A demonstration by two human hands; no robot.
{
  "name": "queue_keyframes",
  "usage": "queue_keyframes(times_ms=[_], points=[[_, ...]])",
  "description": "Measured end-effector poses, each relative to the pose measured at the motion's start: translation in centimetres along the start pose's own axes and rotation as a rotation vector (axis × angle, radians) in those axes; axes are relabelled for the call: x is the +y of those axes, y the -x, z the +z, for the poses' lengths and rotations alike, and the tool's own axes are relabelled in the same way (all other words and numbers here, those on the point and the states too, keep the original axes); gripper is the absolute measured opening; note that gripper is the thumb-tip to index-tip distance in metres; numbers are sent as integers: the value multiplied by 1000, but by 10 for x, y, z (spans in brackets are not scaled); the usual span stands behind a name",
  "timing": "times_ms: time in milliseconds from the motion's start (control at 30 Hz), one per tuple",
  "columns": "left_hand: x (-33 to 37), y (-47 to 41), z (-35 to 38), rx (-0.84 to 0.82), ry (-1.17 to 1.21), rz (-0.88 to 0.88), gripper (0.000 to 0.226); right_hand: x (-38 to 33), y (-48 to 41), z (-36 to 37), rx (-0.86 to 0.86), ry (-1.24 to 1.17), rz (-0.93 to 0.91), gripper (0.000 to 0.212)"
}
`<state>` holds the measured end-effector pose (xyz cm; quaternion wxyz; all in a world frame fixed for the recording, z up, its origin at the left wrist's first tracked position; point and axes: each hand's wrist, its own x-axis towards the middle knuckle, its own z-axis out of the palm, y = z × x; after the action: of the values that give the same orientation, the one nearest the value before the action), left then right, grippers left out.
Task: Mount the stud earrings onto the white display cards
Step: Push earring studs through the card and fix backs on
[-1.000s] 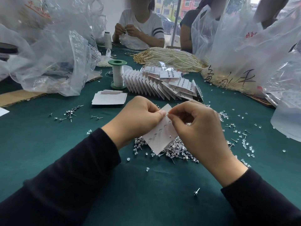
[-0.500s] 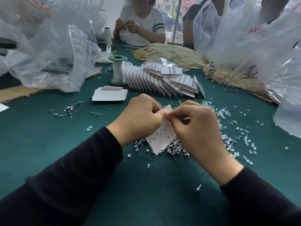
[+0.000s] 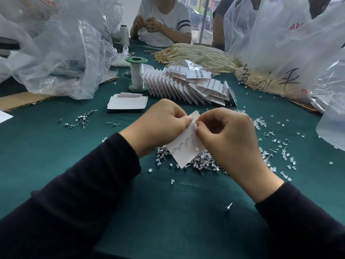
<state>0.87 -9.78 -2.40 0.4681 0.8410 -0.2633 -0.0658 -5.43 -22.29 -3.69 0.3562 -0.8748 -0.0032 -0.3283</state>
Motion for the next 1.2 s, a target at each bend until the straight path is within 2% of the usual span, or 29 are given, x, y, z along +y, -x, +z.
queue_keyframes(times_ms=[300, 367, 433, 533, 567, 667, 733, 867, 1000, 1133, 1200], points=[[-3, -3, -6, -47, 104, 36, 38, 0, 1, 3, 12, -45, -42, 5], [-3, -7, -13, -95, 186, -19, 49, -1, 2, 4, 42, -64, -60, 6], [-8, -12, -25, -26, 199, -89, 48, -2, 3, 5, 90, -102, -79, 8], [-27, -16, -51, 263, -179, -125, 31, -2, 1, 1, 178, -117, -96, 9], [-33, -16, -59, 292, -293, -170, 25, -2, -1, -1, 195, -118, -95, 9], [-38, -11, -67, 123, -375, -385, 14, -3, -2, -4, 207, -160, -89, 9], [-37, -10, -64, 21, -390, -446, 13, -4, -2, -4, 189, -178, -72, 11], [-36, -9, -60, -46, -318, -464, 12, -3, -3, -5, 147, -230, 8, 18], [-35, -8, -63, -34, -267, -408, 8, -2, -4, -6, 114, -294, 88, 19], [-28, -5, -58, -98, -399, -343, 7, -2, -5, -6, 92, -314, 111, 20], [-25, -4, -56, -67, -501, -303, 8, -3, -4, -6, 85, -313, 111, 21]])
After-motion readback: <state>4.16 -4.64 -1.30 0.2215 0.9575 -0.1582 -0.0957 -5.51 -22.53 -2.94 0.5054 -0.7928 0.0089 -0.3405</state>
